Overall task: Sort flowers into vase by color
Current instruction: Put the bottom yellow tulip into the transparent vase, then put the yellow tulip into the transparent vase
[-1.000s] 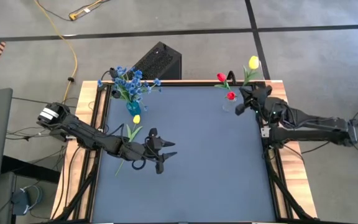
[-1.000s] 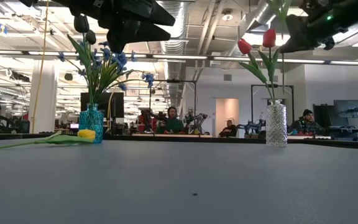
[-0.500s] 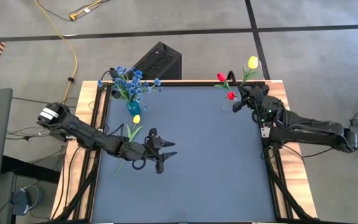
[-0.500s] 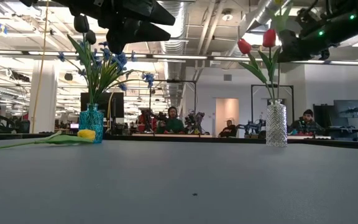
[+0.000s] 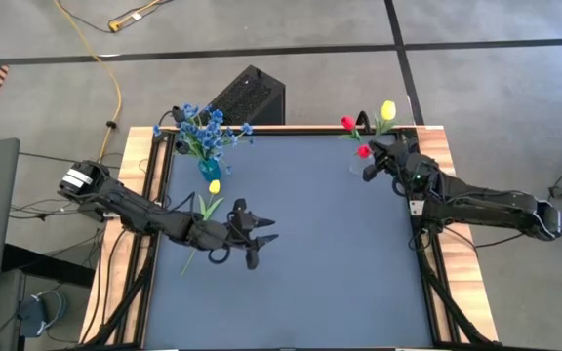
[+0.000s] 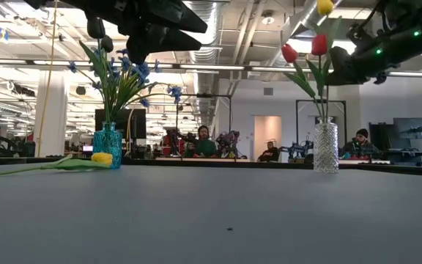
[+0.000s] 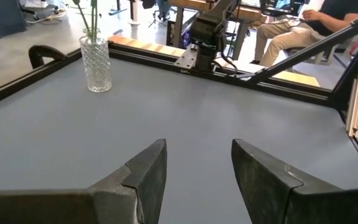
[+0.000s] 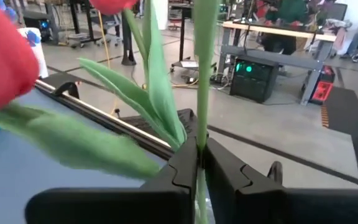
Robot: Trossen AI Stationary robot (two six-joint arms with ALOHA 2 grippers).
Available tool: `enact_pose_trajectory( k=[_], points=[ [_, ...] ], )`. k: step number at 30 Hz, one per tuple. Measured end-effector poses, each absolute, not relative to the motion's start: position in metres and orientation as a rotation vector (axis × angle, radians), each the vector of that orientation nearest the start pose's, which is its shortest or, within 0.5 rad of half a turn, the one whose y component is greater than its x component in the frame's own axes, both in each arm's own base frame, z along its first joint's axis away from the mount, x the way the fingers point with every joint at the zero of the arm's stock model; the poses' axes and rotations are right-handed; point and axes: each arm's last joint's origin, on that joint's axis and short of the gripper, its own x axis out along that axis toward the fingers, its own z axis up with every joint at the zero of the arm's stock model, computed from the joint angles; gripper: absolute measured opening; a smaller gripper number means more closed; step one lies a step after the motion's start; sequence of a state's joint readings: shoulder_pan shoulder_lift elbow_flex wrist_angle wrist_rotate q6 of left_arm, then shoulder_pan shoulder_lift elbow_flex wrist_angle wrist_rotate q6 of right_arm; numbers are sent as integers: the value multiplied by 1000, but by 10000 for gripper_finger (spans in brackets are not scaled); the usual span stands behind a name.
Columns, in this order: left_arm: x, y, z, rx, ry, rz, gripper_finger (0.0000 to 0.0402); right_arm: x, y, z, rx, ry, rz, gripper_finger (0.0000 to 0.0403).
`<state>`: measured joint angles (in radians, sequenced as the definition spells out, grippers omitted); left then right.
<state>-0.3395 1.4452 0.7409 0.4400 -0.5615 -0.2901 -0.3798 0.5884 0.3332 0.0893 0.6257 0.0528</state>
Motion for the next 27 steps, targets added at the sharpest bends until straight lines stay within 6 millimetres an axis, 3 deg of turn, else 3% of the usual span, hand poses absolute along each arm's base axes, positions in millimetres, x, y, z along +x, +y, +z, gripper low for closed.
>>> enact_pose_trajectory(
  k=[6, 18, 27],
  points=[
    [290, -86, 228, -165, 207, 248, 169, 125, -68, 229, 46, 217, -1007, 106],
    [289, -86, 227, -155, 220, 230, 169, 118, -62, 250, 195, 369, -909, 231],
    [287, -90, 216, -192, 357, 90, 169, 109, -55, 271, 274, 495, -834, 249]
  ],
)
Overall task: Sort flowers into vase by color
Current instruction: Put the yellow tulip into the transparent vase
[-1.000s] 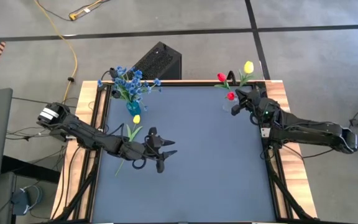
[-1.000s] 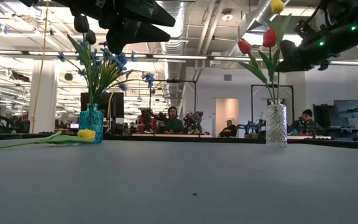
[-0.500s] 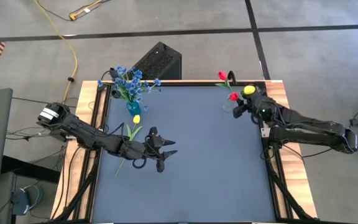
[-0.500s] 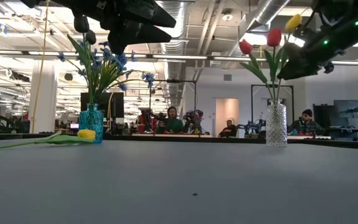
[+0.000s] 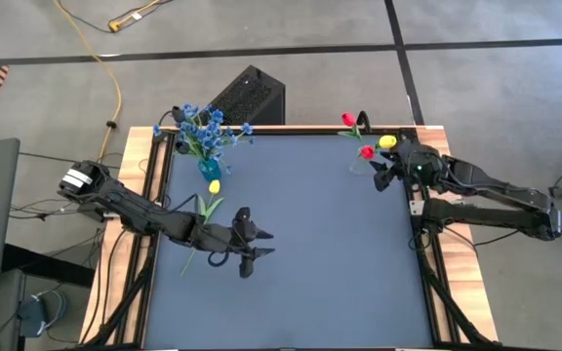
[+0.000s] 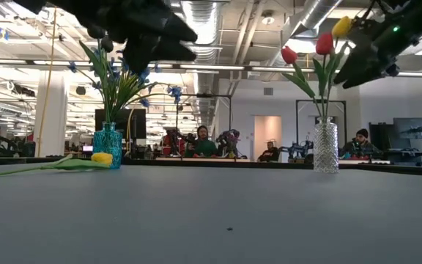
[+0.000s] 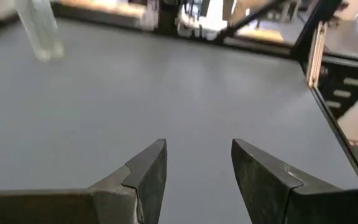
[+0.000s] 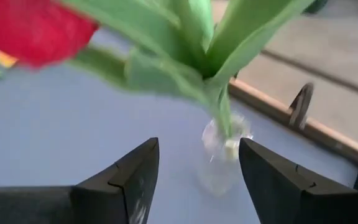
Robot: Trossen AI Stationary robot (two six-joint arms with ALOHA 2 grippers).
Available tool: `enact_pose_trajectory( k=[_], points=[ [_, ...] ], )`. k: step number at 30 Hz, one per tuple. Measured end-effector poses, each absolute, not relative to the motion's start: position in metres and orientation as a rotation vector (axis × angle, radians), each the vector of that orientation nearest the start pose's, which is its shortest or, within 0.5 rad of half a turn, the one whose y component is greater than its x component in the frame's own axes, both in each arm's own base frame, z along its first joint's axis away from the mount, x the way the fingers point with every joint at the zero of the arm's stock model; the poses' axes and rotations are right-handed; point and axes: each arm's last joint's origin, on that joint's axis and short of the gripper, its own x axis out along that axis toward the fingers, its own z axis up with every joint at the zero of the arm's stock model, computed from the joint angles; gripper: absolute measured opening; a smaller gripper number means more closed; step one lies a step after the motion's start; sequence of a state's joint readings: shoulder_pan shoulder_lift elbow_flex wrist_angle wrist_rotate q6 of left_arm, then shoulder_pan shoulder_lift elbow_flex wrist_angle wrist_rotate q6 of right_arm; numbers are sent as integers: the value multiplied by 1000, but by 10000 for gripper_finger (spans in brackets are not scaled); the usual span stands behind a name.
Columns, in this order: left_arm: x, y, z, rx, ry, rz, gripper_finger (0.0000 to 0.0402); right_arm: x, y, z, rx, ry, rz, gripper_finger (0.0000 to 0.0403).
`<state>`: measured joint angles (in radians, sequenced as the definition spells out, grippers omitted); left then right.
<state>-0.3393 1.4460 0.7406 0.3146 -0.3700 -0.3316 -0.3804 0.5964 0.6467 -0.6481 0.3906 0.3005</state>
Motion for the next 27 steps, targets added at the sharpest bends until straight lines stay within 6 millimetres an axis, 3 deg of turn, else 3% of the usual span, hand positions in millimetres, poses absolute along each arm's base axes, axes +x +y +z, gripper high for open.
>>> enact_pose_trajectory(
  k=[5, 12, 19, 27],
  points=[
    [280, -89, 202, -288, 525, 96, 169, 106, -51, 275, 366, 609, -733, 249],
    [265, -86, 183, -451, 781, 162, 169, 119, -43, 279, 515, 688, -468, 249],
    [240, -82, 165, -548, 1032, 389, 169, 135, -27, 276, 577, 790, -366, 249],
    [221, -77, 159, -505, 1123, 610, 169, 156, 2, 265, 574, 891, -253, 249]
  ],
)
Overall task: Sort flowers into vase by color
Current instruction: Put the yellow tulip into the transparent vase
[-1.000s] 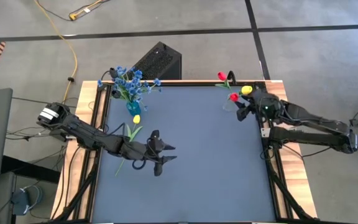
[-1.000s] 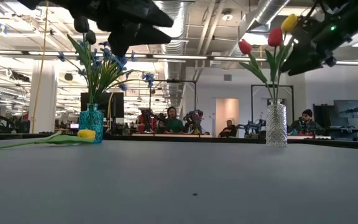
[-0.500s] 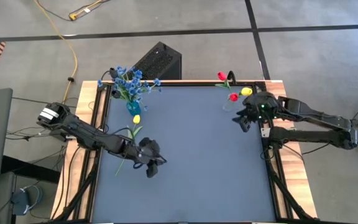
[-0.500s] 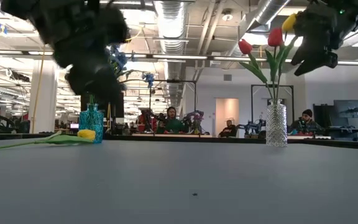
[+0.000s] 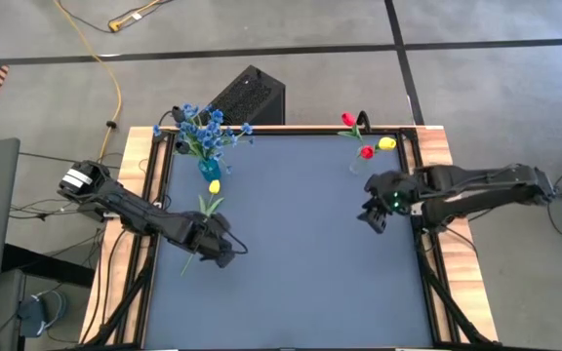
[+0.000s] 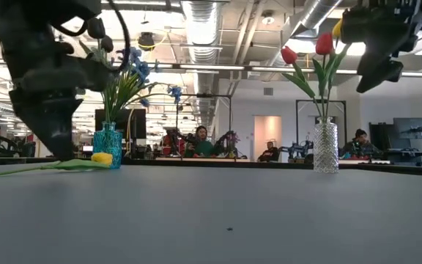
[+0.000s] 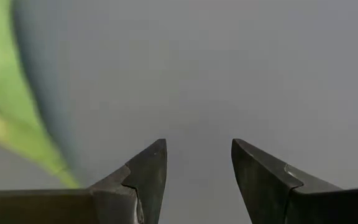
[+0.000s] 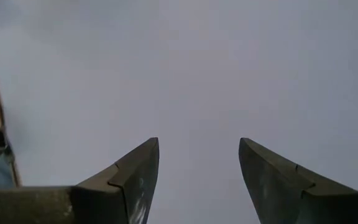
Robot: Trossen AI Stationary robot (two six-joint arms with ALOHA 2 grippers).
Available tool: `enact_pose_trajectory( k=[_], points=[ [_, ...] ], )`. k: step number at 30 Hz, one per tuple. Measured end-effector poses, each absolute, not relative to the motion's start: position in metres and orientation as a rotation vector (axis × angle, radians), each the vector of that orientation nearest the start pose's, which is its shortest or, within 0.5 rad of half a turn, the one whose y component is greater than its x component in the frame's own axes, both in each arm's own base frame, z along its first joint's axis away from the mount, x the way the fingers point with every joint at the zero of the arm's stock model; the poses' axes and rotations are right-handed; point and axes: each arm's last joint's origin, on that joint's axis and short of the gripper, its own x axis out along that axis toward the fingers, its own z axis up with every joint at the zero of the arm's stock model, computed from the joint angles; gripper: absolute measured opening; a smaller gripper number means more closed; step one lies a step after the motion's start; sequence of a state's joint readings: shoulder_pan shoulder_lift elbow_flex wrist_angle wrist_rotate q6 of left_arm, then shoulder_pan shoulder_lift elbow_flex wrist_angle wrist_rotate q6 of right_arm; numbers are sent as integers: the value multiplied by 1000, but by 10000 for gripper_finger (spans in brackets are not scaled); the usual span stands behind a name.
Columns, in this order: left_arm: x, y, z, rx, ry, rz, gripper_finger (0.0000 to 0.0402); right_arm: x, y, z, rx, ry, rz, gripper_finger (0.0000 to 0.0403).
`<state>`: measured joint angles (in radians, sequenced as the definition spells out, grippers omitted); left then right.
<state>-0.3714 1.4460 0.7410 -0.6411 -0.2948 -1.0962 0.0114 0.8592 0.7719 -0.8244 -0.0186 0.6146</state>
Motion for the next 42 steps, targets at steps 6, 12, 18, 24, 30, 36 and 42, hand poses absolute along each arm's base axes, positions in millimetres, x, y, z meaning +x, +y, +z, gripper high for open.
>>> enact_pose_trajectory(
  k=[6, 12, 18, 24, 30, 36, 42],
  points=[
    [210, -74, 157, -523, 1208, 709, 169, 167, 27, 257, 552, 956, -182, 249],
    [206, -73, 157, -523, 1226, 753, 169, 172, 45, 249, 483, 994, -194, 249],
    [204, -74, 160, -540, 1274, 758, 169, 176, 54, 242, 428, 1016, -215, 249],
    [199, -71, 167, -524, 1312, 857, 169, 182, 56, 235, 417, 1043, -229, 249],
    [188, -68, 155, -551, 1368, 901, 169, 186, 57, 231, 404, 1066, -236, 249],
    [188, -68, 138, -600, 1306, 824, 169, 186, 58, 231, 412, 1068, -230, 249],
    [185, -67, 132, -604, 1299, 808, 151, 185, 63, 230, 414, 1075, -212, 249]
  ],
)
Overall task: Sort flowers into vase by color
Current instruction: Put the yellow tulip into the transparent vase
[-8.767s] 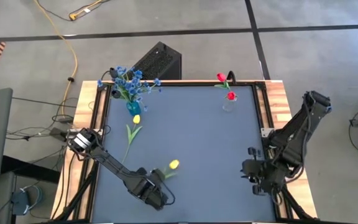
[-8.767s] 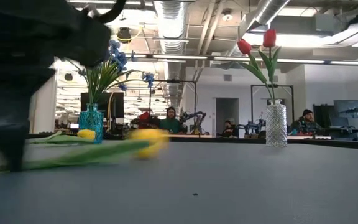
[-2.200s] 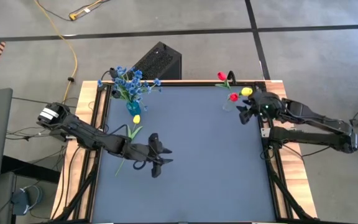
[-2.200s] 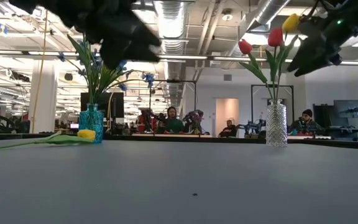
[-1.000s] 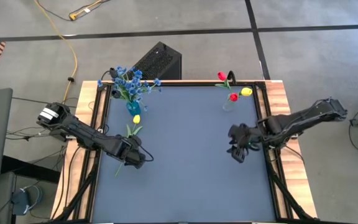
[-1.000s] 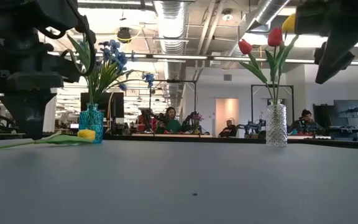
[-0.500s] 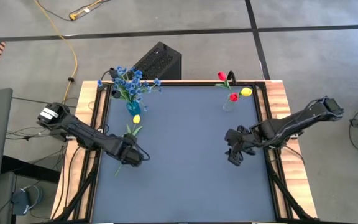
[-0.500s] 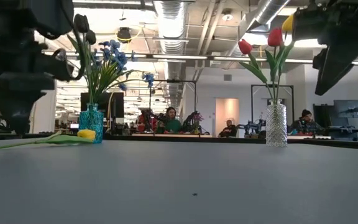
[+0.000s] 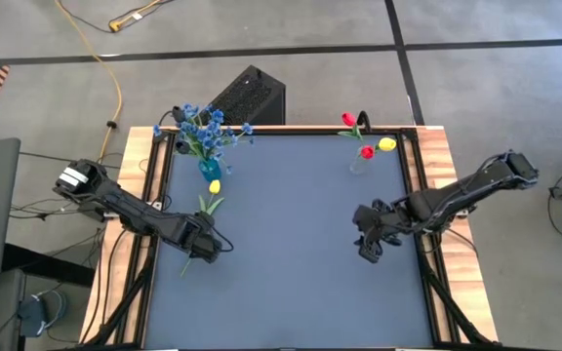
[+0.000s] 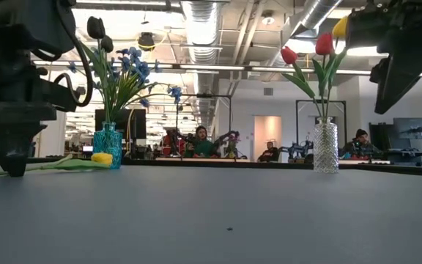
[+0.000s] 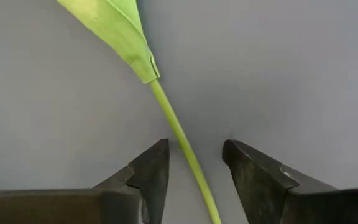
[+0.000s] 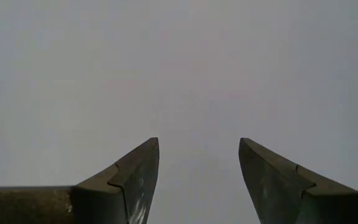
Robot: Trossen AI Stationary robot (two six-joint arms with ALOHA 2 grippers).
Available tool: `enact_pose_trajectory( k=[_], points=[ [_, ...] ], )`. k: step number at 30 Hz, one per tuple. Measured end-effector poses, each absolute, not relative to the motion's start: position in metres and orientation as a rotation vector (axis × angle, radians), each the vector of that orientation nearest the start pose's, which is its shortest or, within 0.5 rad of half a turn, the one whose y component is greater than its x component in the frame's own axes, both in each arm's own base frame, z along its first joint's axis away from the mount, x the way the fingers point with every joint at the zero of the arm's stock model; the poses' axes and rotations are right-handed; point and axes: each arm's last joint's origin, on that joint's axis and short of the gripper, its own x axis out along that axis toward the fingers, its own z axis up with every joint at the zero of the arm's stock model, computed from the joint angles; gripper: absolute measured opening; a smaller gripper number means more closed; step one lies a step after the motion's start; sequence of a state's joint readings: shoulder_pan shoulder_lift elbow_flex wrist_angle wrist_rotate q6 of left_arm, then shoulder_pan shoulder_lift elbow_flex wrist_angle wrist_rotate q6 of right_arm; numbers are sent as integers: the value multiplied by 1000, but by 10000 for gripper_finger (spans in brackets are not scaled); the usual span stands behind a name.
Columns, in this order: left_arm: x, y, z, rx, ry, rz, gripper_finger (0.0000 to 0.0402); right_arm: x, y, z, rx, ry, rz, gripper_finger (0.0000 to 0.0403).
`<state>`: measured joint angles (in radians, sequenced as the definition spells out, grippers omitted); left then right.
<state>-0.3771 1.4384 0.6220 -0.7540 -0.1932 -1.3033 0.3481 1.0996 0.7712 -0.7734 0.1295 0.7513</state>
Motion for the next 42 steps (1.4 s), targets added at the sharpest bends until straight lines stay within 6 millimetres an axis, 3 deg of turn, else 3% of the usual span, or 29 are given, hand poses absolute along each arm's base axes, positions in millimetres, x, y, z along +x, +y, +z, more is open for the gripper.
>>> enact_pose_trajectory(
  k=[3, 6, 8, 12, 17, 22, 31, 37, 42],
  points=[
    [187, -68, 132, -603, 1300, 787, 105, 183, 69, 230, 434, 1077, -207, 249],
    [190, -70, 133, -573, 1302, 740, 32, 181, 75, 231, 453, 1077, -196, 249],
    [192, -71, 135, -560, 1296, 726, 11, 179, 79, 231, 458, 1078, -184, 249],
    [201, -74, 144, -518, 1276, 672, 2, 176, 87, 231, 456, 1074, -163, 249],
    [232, -90, 166, -453, 1073, 416, 1, 175, 94, 233, 435, 1024, -166, 249],
    [262, -107, 191, -377, 768, 137, 0, 176, 101, 235, 395, 953, -147, 249],
    [286, -115, 233, -133, 270, -35, 0, 170, 115, 239, 302, 834, -157, 249],
    [295, -108, 256, -68, 25, -64, 0, 180, 127, 245, 132, 429, -216, 249],
    [299, -97, 268, -74, -101, -81, 0, 195, 129, 248, 81, 115, -137, 249]
  ],
)
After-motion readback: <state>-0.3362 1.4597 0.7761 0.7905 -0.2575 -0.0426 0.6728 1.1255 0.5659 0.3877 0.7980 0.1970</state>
